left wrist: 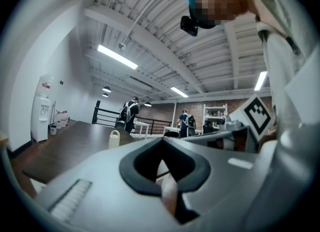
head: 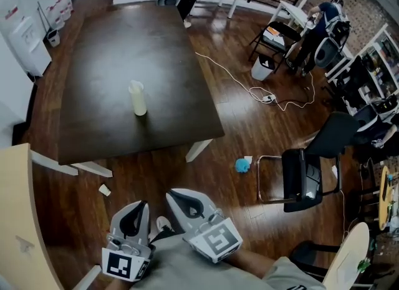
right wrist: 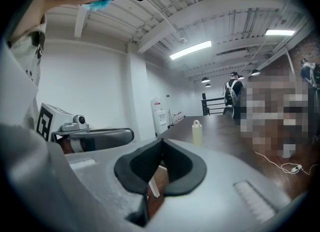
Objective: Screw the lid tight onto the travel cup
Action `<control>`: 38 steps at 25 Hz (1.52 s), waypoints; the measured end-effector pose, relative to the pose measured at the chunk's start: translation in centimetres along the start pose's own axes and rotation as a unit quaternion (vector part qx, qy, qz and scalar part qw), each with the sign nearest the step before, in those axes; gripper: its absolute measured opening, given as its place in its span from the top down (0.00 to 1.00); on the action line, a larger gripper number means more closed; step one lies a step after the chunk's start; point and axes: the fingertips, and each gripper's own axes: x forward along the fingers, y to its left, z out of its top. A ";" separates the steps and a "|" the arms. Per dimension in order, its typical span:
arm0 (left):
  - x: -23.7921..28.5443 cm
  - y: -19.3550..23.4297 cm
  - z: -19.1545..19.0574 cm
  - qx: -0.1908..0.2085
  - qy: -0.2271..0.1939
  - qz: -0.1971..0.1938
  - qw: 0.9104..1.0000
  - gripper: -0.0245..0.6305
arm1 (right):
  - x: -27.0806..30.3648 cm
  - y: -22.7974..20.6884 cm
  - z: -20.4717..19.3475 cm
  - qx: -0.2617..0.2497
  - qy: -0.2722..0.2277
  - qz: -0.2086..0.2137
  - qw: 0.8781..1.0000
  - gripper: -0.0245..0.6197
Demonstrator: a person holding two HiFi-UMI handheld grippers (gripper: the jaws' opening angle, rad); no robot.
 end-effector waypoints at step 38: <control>-5.6 -23.1 -6.0 -0.048 0.033 0.191 0.980 0.96 | -24.4 -1.1 -6.9 -0.027 0.008 0.089 0.996 0.96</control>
